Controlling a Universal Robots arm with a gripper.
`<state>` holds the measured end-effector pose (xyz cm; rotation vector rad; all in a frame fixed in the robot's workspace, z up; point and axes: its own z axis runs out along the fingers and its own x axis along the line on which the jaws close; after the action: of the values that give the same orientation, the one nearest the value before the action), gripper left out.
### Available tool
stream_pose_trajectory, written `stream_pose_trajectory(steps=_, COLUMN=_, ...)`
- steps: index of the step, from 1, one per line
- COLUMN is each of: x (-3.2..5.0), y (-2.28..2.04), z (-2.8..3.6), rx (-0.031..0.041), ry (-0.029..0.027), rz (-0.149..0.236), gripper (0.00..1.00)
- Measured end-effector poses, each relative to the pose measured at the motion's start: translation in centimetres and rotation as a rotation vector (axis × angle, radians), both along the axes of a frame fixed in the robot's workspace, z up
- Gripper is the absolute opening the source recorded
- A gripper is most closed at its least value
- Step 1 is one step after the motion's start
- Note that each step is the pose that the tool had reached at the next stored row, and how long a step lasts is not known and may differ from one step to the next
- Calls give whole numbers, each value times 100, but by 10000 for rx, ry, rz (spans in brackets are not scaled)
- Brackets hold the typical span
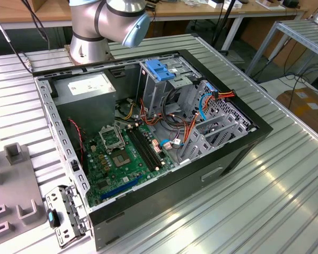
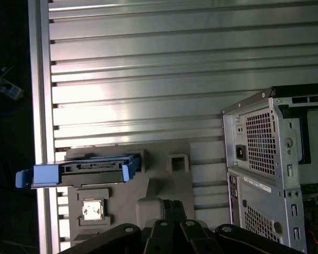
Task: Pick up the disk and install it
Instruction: 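Reach for the disk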
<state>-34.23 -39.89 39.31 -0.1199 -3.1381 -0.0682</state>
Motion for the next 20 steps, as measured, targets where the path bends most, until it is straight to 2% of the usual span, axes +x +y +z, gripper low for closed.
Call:
stream_pose_trajectory(steps=5, x=-1, y=0, z=0, rx=0, ry=2, rz=1, gripper=11)
stream_pose_trajectory(steps=11, x=-109, y=1, z=-1, rx=0, ry=21, rz=0, gripper=11)
stream_pose_trajectory(steps=15, x=-246, y=20, z=-2, rx=0, ry=49, rz=0, gripper=11)
stream_pose_trajectory(steps=16, x=-304, y=30, z=-3, rx=0, ry=62, rz=-1, gripper=11)
stream_pose_trajectory(steps=20, x=-445, y=66, z=-9, rx=1, ry=97, rz=2, gripper=11)
